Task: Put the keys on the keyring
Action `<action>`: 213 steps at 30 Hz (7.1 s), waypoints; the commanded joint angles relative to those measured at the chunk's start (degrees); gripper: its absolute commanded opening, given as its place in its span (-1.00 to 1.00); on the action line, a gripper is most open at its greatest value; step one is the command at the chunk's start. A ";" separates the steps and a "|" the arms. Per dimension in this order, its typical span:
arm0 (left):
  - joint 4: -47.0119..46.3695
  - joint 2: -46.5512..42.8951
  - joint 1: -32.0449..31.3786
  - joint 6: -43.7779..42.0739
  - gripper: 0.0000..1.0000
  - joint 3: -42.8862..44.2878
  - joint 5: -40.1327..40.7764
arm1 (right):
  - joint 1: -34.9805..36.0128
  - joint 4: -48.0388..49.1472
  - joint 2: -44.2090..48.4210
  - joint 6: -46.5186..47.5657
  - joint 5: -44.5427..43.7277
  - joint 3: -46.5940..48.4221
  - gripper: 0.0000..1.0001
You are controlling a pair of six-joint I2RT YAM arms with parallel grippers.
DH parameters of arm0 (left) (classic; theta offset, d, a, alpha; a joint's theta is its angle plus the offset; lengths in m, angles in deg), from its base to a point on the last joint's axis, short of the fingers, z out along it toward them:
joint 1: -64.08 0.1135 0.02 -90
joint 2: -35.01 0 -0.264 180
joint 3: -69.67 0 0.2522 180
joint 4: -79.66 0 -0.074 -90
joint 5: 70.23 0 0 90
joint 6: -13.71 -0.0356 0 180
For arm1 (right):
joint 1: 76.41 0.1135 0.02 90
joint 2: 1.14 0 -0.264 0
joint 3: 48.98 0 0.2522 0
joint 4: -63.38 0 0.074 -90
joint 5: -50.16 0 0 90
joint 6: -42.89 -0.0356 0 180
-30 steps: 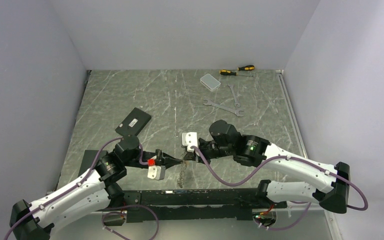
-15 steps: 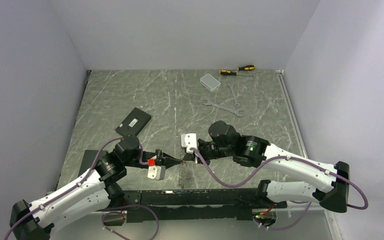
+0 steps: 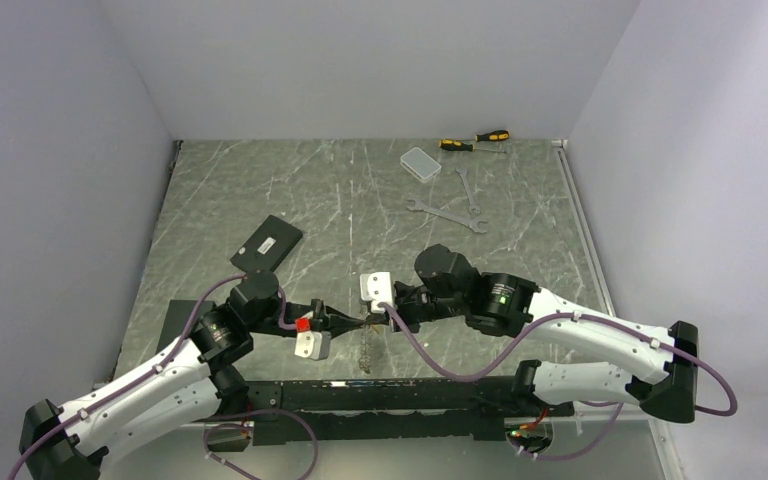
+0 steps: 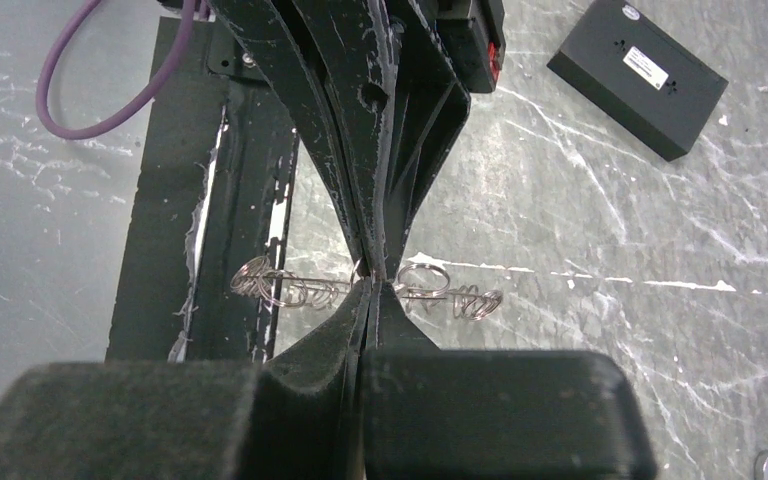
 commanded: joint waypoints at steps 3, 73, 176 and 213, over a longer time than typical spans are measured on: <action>-2.42 0.49 -0.01 1.29 -1.00 2.94 -3.36 | 1.37 0.60 -0.04 1.66 -1.09 3.29 -1.00; -8.12 4.39 4.95 11.81 -1.00 3.09 -7.15 | 6.02 -5.54 1.96 5.32 -9.69 2.44 -1.00; -22.28 0.79 8.85 18.94 -1.00 -1.42 -6.63 | 6.46 28.10 9.14 -5.30 -23.31 -15.05 -0.44; -15.68 2.23 8.98 17.52 -0.58 3.49 -6.60 | 6.38 25.14 9.70 -1.79 -20.52 -14.23 -1.00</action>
